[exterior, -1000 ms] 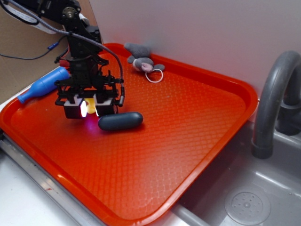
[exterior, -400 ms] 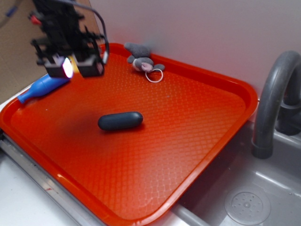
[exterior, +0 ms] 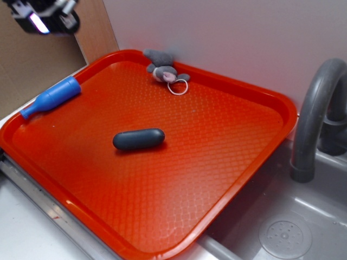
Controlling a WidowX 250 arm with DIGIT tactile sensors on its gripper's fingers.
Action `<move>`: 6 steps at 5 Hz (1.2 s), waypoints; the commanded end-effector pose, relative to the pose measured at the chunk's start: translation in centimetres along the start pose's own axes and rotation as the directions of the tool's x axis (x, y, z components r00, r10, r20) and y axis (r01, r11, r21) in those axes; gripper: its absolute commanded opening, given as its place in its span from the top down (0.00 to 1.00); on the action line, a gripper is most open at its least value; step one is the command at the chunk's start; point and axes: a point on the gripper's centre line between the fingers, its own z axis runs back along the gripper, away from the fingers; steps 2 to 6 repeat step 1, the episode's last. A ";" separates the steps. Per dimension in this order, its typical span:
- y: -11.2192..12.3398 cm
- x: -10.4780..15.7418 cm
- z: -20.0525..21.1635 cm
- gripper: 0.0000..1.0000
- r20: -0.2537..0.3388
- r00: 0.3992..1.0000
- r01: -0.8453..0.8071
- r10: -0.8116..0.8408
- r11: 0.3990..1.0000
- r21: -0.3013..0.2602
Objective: Grab the yellow duck.
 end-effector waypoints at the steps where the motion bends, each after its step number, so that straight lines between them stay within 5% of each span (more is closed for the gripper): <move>1: 2.1 -0.2 1.3 1.00 0.028 0.999 -0.029 0.031 0.998 -0.062; 6: 2.1 -0.2 1.3 1.00 0.028 0.999 -0.029 0.031 0.998 -0.062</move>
